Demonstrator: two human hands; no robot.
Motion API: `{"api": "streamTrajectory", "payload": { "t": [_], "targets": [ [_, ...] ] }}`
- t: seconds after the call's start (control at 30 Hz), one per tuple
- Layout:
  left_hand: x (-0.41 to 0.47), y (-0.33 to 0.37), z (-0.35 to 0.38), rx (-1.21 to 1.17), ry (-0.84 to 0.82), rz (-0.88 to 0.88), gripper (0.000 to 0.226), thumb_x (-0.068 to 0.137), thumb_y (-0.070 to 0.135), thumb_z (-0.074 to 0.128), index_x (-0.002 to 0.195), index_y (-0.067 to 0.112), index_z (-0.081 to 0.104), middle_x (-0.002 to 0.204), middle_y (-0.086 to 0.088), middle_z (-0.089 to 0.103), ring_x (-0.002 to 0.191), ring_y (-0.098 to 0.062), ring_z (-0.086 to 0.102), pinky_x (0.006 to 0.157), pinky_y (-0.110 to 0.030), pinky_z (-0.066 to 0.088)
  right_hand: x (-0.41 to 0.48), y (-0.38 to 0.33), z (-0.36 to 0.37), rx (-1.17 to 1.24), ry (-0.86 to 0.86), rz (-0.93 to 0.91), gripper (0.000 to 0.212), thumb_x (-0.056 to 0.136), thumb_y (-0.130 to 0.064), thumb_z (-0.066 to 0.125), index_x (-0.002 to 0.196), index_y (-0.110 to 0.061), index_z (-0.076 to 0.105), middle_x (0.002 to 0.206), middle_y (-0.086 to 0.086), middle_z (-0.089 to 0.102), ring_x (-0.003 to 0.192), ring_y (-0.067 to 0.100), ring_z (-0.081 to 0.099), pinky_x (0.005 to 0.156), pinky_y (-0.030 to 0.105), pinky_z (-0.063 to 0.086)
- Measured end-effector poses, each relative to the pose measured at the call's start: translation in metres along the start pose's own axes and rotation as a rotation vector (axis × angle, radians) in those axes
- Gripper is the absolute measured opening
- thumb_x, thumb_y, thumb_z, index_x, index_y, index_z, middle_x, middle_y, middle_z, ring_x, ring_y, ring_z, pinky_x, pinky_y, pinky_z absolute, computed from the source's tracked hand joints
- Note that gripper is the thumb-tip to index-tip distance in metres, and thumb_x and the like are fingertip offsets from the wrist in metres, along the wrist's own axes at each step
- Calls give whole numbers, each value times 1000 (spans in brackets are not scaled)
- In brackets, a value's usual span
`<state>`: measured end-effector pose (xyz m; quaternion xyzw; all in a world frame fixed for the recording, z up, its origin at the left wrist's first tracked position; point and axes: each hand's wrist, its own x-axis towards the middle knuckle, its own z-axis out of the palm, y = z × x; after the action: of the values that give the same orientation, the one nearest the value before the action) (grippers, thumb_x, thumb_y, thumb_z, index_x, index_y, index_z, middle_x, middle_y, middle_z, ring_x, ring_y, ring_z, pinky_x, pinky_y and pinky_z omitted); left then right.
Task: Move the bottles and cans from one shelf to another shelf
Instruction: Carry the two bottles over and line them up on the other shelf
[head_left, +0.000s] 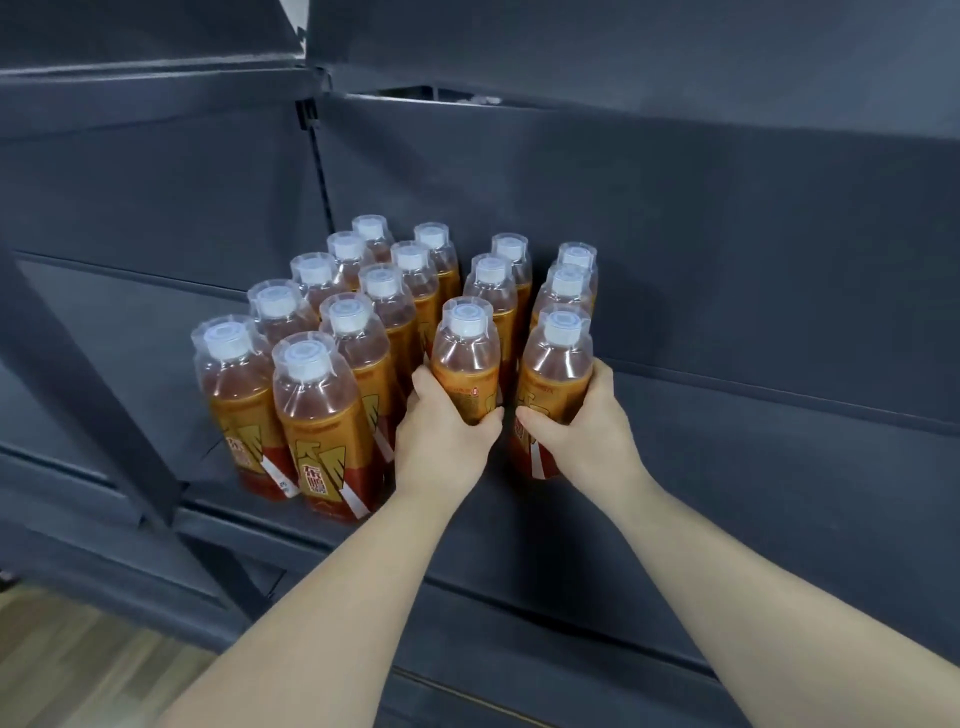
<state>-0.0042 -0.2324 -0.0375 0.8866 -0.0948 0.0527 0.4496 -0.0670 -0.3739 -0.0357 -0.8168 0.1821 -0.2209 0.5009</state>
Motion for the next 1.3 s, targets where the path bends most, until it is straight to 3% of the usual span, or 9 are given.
{"api": "streamTrajectory", "payload": {
  "t": [0.13, 0.27, 0.47, 0.67, 0.83, 0.93, 1.03, 1.17, 1.3],
  "targets": [
    [3, -9, 2, -42, -39, -5, 87, 80, 47, 77, 143, 24, 21, 125, -3, 55, 108, -27, 61, 89, -46, 56, -4, 1, 7, 0, 34, 34, 85, 82, -33, 80, 147, -30, 25, 126, -16, 53, 112, 6, 57, 95, 30, 51],
    [7, -13, 1, -130, -93, -28, 89, 73, 50, 79, 138, 40, 18, 126, -3, 54, 98, -29, 67, 81, -49, 59, -5, 4, 16, -84, 114, 68, 94, 71, -48, 85, 144, -31, 29, 131, -9, 47, 121, 13, 52, 99, 40, 52],
    [13, -15, 6, -139, -127, 2, 86, 79, 44, 79, 143, 30, 23, 138, -2, 34, 123, -27, 50, 98, -46, 52, -7, 1, 16, -182, 144, 122, 96, 72, -46, 85, 147, -26, 29, 131, -3, 43, 119, 17, 51, 98, 40, 51],
    [19, -14, 3, -229, -173, 17, 88, 86, 29, 77, 152, 24, 20, 149, 2, 34, 136, -19, 40, 98, -27, 35, -5, 1, 16, -206, 146, 113, 91, 75, -42, 84, 146, -23, 31, 132, -3, 44, 118, 16, 53, 97, 40, 53],
    [21, -18, -2, -303, -291, -38, 82, 92, 25, 69, 151, 30, 12, 150, 2, 37, 139, -21, 38, 115, -43, 35, -3, 8, 10, -78, 65, 138, 81, 79, -33, 83, 143, -25, 33, 131, -5, 50, 117, 12, 55, 85, 27, 55],
    [23, -16, -2, -299, -309, -56, 79, 92, 25, 69, 149, 29, 15, 148, 1, 39, 138, -22, 39, 114, -43, 37, -5, 10, 10, -46, 50, 156, 75, 81, -32, 81, 138, -27, 33, 126, -6, 54, 112, 12, 58, 92, 37, 57],
    [23, -9, -3, -208, -274, -54, 87, 84, 36, 77, 148, 23, 20, 145, -4, 37, 135, -26, 41, 106, -41, 40, -5, 10, 13, -56, 59, 174, 74, 77, -40, 82, 133, -34, 33, 123, -8, 55, 110, 13, 60, 89, 43, 59],
    [23, -7, -3, -79, -217, -66, 91, 82, 41, 78, 152, 23, 21, 147, -6, 37, 135, -30, 43, 106, -47, 41, -7, 7, 16, -200, 110, 152, 91, 72, -49, 85, 143, -27, 32, 127, -6, 44, 116, 12, 49, 96, 38, 52],
    [26, -12, 2, -170, -225, -59, 80, 86, 31, 76, 149, 22, 26, 146, -3, 45, 136, -27, 43, 110, -47, 41, -5, 8, 14, -160, 78, 154, 87, 76, -40, 85, 144, -25, 34, 131, -4, 47, 120, 14, 50, 101, 38, 49]
  ]
}}
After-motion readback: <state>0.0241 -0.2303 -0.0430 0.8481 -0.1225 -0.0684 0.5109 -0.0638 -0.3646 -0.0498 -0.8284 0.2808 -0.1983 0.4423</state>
